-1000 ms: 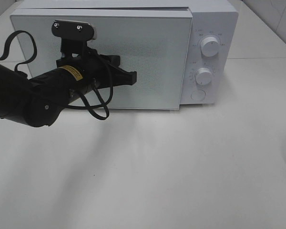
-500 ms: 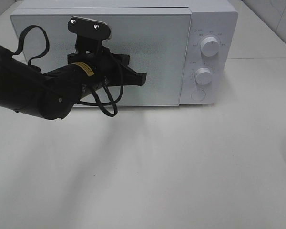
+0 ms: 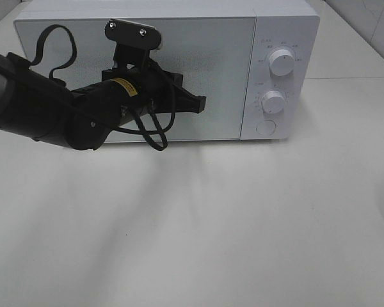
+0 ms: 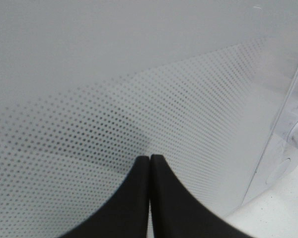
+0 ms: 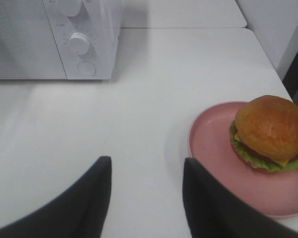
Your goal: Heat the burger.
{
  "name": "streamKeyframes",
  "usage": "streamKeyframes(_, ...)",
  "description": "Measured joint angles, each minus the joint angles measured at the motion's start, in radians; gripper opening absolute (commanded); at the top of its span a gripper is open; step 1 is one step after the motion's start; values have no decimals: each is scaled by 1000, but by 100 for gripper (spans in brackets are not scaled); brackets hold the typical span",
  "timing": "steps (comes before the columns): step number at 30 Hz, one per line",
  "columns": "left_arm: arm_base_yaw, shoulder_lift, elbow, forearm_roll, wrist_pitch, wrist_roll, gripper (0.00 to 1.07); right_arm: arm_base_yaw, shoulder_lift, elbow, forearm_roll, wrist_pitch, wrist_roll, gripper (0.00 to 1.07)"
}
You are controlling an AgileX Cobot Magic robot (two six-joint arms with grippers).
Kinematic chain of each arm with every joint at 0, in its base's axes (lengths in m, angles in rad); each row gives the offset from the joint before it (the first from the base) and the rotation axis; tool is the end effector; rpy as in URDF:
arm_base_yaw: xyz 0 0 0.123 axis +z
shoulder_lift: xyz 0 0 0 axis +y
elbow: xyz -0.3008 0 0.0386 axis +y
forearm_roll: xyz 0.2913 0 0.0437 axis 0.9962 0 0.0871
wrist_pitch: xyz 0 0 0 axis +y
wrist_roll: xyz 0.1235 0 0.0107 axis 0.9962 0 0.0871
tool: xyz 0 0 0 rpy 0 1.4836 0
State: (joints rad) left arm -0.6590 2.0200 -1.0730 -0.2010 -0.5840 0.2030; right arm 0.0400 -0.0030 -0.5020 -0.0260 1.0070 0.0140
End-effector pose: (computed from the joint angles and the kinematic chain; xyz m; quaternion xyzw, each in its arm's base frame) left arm 0.3951 -0.2888 0.1315 0.2406 0.7628 -0.1419 0.5832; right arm 0.0463 -0.0009 0.2899 -0.0107 0.8374 0.0018 0.5465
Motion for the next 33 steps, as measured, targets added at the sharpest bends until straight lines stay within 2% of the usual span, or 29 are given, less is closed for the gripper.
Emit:
streamKeyframes(9, 7, -73, -14, 22, 91, 0, 1, 0, 0, 0, 0, 0, 0, 44)
streamKeyframes(13, 16, -153, -29, 30, 190, 0, 1, 0, 0, 0, 0, 0, 0, 44)
streamKeyframes(16, 15, -199, -31, 30, 306, 0, 1, 0, 0, 0, 0, 0, 0, 44)
streamKeyframes(17, 9, -232, -32, 30, 393, 0, 1, 0, 0, 0, 0, 0, 0, 44)
streamKeyframes(20, 3, -246, -32, 30, 446, 0, 1, 0, 0, 0, 0, 0, 0, 44)
streamKeyframes(22, -8, -297, -32, 30, 597, -1, 1, 0, 0, 0, 0, 0, 0, 44)
streamKeyframes(23, -8, -297, -32, 30, 597, -1, 1, 0, 0, 0, 0, 0, 0, 44)
streamKeyframes(25, -28, -364, -32, 29, 800, -4, 2, 0, 0, 0, 0, 0, 0, 44)
streamKeyframes(26, -28, -364, -32, 29, 800, -4, 2, 0, 0, 0, 0, 0, 0, 44)
streamKeyframes(28, -43, -422, -32, 29, 942, -4, 6, 0, 0, 0, 0, 0, 0, 44)
streamKeyframes(30, -47, -440, -32, 29, 992, -4, 9, 0, 0, 0, 0, 0, 0, 44)
streamKeyframes(31, -49, -471, -32, 29, 1079, -6, 19, 0, 0, 0, 0, 0, 0, 44)
streamKeyframes(32, -49, -471, -32, 29, 1079, -6, 19, 0, 0, 0, 0, 0, 0, 44)
streamKeyframes(33, -49, -487, -32, 29, 1126, -9, 25, 0, 0, 0, 0, 0, 0, 44)
